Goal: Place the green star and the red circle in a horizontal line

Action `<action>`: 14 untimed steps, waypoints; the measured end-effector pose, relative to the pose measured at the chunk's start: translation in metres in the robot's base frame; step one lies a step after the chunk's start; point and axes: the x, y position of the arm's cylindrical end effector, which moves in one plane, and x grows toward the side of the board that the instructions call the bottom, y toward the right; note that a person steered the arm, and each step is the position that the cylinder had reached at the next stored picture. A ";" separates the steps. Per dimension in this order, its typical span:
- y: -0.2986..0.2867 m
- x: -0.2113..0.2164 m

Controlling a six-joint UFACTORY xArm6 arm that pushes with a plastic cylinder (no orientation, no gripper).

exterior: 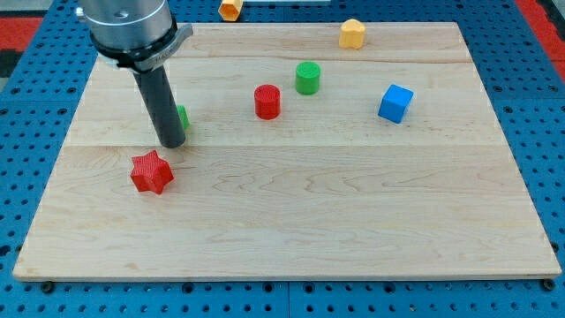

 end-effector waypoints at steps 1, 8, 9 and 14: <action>0.005 -0.019; -0.031 -0.049; -0.024 -0.049; 0.084 -0.077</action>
